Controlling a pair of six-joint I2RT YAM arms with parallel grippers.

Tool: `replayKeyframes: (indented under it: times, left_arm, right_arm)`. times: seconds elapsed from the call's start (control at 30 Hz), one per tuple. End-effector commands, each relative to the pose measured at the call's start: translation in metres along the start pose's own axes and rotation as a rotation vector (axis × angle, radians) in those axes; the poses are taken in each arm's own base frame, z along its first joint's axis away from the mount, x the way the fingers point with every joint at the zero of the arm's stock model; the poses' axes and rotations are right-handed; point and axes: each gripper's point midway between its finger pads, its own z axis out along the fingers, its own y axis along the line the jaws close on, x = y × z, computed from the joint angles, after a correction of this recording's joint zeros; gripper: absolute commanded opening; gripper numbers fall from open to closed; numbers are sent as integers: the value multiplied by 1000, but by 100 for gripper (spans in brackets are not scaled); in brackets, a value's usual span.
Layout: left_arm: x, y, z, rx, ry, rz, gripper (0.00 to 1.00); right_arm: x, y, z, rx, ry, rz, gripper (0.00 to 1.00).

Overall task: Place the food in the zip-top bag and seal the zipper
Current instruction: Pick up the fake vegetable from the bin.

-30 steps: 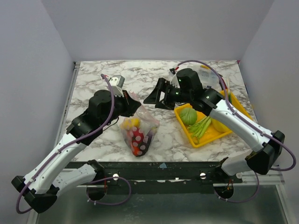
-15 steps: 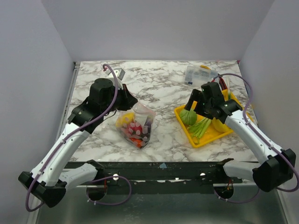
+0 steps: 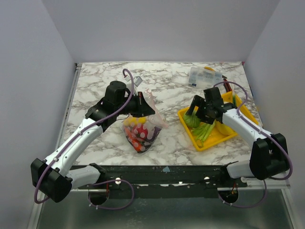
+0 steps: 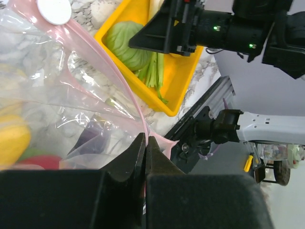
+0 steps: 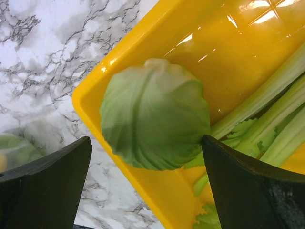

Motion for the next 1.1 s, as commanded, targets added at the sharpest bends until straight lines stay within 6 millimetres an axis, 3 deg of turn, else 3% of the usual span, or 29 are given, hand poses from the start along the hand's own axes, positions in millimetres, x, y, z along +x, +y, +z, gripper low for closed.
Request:
replayKeyframes:
  times: [0.0, 0.17, 0.27, 0.5, 0.63, 0.7, 0.8, 0.9, 1.07]
  left_arm:
    - [-1, -23, -8, 93, -4, 19, 0]
    - [-3, -27, -16, 89, -18, 38, 0]
    - [-5, -30, -18, 93, -21, 44, 0]
    - [-12, -39, -27, 102, -44, 57, 0]
    - [-13, -39, -28, 93, -44, 62, 0]
    - [-12, -38, -27, 90, -41, 60, 0]
    - [-12, -38, -27, 89, -38, 58, 0]
    - [-12, -38, -27, 93, -35, 60, 0]
    - [-14, -43, -28, 110, -33, 65, 0]
  right_arm:
    - [-3, -6, 15, 22, -18, 7, 100]
    - [9, -26, 26, 98, 13, -14, 100]
    - [9, -21, 30, 66, 20, -23, 100]
    - [16, -31, 39, 97, 24, -14, 96]
    - [10, -26, 35, 68, -19, -11, 76]
    - [6, -28, 35, 78, -44, -12, 60]
    - [-2, -31, 25, 98, -85, -13, 26]
    - [-14, -30, 4, 108, -134, -40, 4]
    - [-50, 1, -60, 3, -265, -126, 0]
